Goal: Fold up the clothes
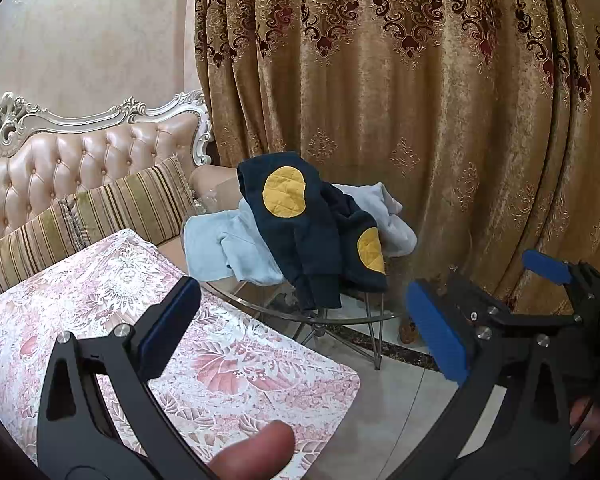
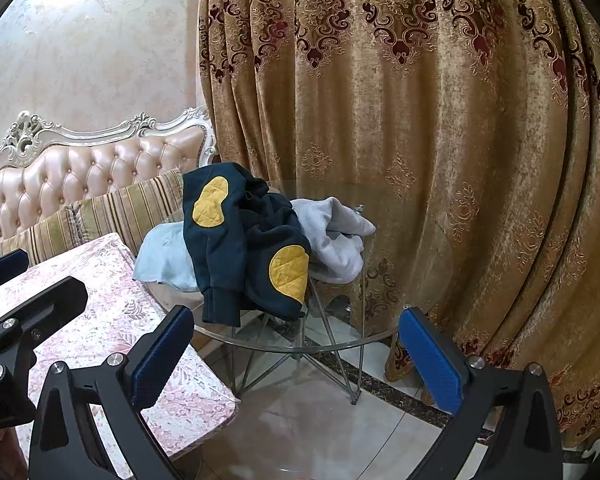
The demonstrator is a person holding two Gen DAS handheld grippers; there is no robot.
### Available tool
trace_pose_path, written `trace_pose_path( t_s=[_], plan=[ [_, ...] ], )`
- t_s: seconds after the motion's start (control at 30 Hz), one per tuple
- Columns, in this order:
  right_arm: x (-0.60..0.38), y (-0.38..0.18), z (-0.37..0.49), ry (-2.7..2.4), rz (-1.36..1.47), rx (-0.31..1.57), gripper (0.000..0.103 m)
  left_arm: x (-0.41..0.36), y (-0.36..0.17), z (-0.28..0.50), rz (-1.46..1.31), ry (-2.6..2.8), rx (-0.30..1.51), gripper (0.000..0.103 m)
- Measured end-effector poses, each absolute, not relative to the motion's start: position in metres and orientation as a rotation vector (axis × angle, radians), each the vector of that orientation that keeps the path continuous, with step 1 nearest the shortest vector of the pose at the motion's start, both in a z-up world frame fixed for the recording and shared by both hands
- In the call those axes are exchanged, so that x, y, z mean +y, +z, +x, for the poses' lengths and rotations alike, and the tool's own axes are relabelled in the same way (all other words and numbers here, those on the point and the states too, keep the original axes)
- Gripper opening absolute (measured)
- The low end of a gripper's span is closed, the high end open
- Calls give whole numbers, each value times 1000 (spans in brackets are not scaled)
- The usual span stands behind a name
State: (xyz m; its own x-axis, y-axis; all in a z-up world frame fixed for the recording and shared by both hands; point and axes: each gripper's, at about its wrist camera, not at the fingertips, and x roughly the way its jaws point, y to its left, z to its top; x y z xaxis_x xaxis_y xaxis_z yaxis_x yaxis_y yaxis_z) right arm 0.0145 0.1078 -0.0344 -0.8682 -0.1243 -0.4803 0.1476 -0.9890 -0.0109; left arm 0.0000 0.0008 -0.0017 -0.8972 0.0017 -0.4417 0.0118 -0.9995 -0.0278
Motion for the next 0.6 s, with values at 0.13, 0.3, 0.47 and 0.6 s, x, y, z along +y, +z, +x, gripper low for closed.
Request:
trace_pose_path(
  t_s=[0.13,0.3,0.47,0.6],
  plan=[
    [107,-34,14,-2906,743,74,103,1,-1,0,712,-3054,44,103],
    [106,-34,14,-2905,744,77,103,2,1,-2,716,-3051,49,103],
    [105,-34,15,-2903,744,79,103,1,1,-2,716,-3053,53,103],
    [105,-34,15,-2902,747,82,103,1,0,-1,719,-3053,53,103]
  ],
)
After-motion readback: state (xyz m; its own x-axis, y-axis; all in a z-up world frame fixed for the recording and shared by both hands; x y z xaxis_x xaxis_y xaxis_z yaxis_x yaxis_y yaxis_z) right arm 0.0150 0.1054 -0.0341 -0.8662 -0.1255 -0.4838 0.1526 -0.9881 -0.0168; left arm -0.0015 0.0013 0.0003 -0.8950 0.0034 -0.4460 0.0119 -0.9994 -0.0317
